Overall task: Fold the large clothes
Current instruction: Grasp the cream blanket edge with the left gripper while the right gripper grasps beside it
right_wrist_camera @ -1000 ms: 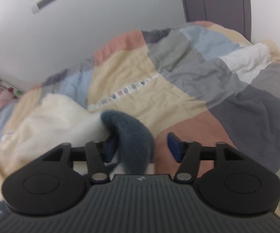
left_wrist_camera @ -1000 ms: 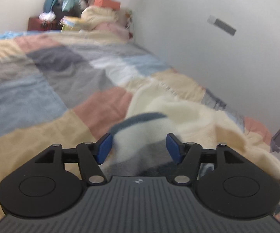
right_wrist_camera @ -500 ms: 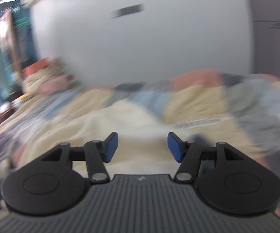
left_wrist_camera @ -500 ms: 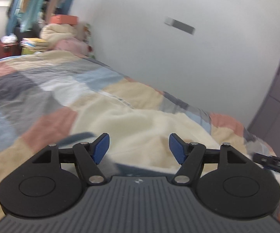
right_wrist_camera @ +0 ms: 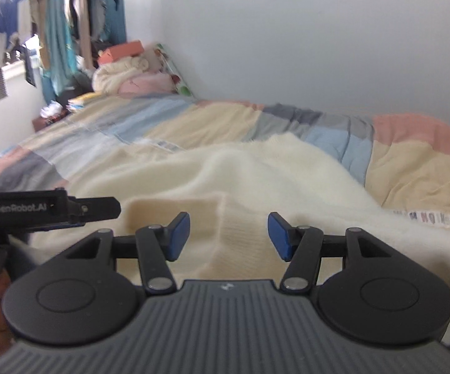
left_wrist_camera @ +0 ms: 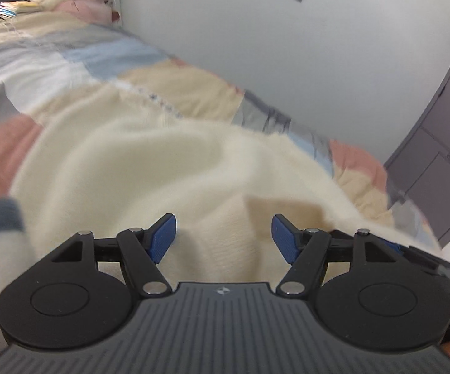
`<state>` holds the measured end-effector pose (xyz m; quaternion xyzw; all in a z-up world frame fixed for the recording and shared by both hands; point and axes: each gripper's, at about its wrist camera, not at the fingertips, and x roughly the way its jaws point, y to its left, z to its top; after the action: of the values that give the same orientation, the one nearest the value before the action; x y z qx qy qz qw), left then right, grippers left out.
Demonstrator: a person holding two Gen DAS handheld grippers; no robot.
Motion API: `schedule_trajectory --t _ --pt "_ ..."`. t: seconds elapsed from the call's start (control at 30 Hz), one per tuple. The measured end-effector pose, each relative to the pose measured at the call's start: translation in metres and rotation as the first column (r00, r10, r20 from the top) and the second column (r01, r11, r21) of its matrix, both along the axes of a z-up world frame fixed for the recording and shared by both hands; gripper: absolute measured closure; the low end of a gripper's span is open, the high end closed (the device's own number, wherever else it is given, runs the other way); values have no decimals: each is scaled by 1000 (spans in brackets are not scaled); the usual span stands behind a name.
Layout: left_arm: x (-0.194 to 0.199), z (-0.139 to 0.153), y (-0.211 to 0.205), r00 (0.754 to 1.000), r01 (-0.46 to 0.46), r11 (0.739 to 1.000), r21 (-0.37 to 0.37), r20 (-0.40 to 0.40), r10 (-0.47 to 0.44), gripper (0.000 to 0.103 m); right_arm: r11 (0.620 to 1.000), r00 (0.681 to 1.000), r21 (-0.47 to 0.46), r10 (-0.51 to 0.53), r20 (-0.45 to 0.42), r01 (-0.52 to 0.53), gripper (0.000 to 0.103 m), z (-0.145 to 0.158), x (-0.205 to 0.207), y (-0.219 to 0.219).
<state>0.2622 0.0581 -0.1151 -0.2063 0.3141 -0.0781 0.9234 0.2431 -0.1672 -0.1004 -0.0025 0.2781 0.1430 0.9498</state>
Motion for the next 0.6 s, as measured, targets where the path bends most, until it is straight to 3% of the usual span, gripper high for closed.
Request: schedule_trajectory --t 0.1,0.3,0.4,0.53,0.57,0.6 --pt "12 -13 1 1000 19 1000 -16 -12 -19 30 1000 1000 -12 3 -29 -3 43 -18 11 3" --pt "26 -27 -6 998 53 998 23 -32 -53 32 999 999 -34 -16 -52 14 43 -43 25 6" --pt "27 -27 -9 999 41 998 48 -32 -39 48 999 999 -35 -18 -30 17 45 -46 25 6" --pt "21 -25 -10 1000 17 998 60 -19 -16 78 999 999 -38 -40 -8 39 68 -44 22 1" --pt "19 -22 -11 1000 9 998 68 -14 -8 82 999 999 -37 -38 -4 38 71 -43 20 0" --pt "17 -19 -12 1000 5 997 74 -9 -4 83 999 999 -38 -37 3 37 83 -40 19 -1"
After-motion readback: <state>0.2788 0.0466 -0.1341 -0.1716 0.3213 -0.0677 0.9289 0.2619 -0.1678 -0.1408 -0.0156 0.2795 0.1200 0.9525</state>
